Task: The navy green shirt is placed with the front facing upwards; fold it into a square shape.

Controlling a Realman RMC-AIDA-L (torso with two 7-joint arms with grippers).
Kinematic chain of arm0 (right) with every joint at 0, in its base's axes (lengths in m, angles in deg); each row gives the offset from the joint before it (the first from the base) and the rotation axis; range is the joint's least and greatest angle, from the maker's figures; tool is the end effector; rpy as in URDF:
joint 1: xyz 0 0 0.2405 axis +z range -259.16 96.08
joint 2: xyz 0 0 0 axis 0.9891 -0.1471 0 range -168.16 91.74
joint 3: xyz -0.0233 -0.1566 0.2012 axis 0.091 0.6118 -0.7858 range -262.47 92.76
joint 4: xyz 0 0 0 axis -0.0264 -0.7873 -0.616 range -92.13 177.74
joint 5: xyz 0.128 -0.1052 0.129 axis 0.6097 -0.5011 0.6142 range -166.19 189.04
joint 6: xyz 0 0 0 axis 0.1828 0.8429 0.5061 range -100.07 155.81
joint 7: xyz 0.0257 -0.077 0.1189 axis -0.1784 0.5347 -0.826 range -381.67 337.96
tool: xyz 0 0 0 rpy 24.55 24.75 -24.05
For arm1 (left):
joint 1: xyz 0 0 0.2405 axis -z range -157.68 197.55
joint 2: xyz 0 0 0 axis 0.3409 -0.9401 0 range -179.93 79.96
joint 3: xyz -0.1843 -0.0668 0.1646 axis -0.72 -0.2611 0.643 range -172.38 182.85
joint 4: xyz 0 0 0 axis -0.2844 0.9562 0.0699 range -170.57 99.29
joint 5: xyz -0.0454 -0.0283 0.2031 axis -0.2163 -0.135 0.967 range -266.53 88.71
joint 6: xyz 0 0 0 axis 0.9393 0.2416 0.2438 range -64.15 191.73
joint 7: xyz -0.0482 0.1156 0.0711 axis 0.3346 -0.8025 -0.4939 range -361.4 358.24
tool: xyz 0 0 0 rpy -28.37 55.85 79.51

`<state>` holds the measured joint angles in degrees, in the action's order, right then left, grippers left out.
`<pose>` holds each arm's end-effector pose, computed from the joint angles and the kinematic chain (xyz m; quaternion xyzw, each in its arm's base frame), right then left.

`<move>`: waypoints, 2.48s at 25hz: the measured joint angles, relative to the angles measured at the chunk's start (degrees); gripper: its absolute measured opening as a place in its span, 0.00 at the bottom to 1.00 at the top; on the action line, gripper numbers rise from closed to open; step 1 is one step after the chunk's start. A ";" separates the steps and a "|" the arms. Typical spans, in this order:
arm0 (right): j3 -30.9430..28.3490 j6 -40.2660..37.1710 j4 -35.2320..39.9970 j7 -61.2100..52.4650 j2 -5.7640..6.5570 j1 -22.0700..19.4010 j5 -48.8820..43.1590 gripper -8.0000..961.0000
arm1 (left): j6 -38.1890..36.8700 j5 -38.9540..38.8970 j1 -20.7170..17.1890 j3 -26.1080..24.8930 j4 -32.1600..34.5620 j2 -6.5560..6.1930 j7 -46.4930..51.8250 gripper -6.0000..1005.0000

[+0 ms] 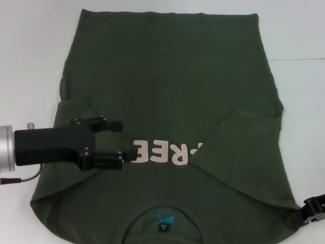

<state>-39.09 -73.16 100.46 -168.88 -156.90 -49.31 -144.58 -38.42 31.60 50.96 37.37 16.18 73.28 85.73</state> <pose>0.2968 0.3066 0.0343 -0.7593 0.6344 -0.1216 0.0789 -0.2319 0.3196 0.0231 -0.9415 -0.1983 -0.2579 0.0876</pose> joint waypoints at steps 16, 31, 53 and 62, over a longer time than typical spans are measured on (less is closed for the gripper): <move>-4.28 1.15 1.14 12.23 -0.78 -3.79 6.94 0.06 | 1.03 4.61 -3.93 -9.04 7.02 -2.26 33.83 0.94; -3.67 1.74 1.22 16.25 -0.84 -2.34 9.21 0.06 | -1.16 29.89 -1.43 -12.53 11.98 -4.31 58.72 0.94; -3.43 0.92 1.43 17.74 -0.84 -1.91 10.21 0.06 | 2.08 35.05 0.95 -8.87 4.00 -5.07 59.36 0.84; -2.66 0.84 1.22 17.75 -1.04 -1.96 10.85 0.06 | 3.77 37.74 1.11 -7.17 3.81 -4.86 60.78 0.82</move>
<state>-41.75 -72.32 101.68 -151.13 -157.94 -51.27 -133.74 -34.64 69.34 52.08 30.20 19.99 68.42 146.51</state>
